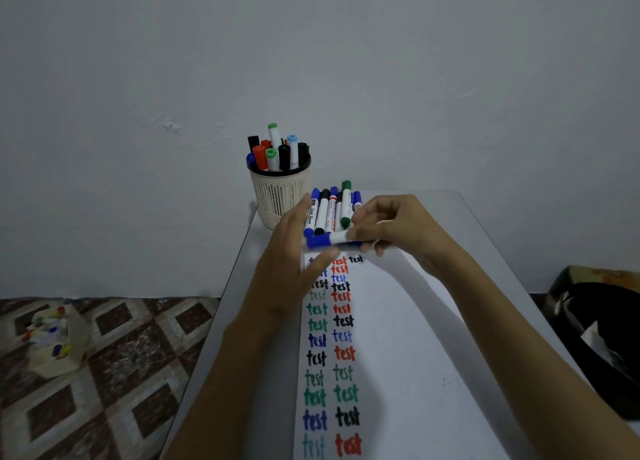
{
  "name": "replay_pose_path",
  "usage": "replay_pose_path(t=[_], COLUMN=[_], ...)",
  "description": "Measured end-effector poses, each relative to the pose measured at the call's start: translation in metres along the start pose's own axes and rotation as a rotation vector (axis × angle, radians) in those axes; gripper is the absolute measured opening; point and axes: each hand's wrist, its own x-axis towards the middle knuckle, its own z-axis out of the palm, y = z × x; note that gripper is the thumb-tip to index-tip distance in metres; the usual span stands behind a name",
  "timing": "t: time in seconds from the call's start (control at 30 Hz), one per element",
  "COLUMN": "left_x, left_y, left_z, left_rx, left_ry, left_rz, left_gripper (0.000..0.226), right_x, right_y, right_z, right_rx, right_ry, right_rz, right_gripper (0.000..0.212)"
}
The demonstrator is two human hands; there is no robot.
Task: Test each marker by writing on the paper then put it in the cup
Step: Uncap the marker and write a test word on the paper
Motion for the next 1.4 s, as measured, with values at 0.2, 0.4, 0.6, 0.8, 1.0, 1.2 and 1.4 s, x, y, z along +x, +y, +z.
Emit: replay_pose_path(t=[0.2, 0.4, 0.6, 0.8, 1.0, 1.2, 1.4], left_x=[-0.003, -0.004, -0.003, -0.005, -0.004, -0.004, -0.004], left_y=[0.007, 0.011, 0.018, 0.010, -0.019, -0.021, -0.022], left_z=[0.007, 0.008, 0.008, 0.001, -0.003, -0.002, -0.002], left_rx=[0.029, -0.076, -0.191, -0.038, 0.214, 0.245, 0.257], left_ry=[-0.093, -0.155, -0.116, -0.149, -0.244, -0.272, -0.284], left_rz=[0.000, -0.024, -0.010, -0.054, -0.072, -0.079, -0.065], left_gripper=[0.040, 0.031, 0.041, 0.043, 0.035, 0.037, 0.036], right_x=[-0.009, -0.007, -0.007, -0.001, 0.005, 0.005, 0.011], right_y=[0.000, 0.006, 0.000, 0.007, 0.039, 0.046, 0.050], right_z=[0.030, 0.043, 0.024, 0.019, 0.005, 0.020, 0.032], right_rx=[0.352, 0.305, 0.358, 0.471, 0.779, 0.499, 0.247], right_ry=[0.102, 0.015, -0.096, -0.013, 0.129, 0.216, 0.259], right_rz=[-0.094, -0.124, -0.178, -0.156, -0.037, -0.039, -0.075], right_gripper=[0.032, 0.018, 0.025, 0.027, 0.007, 0.030, 0.033])
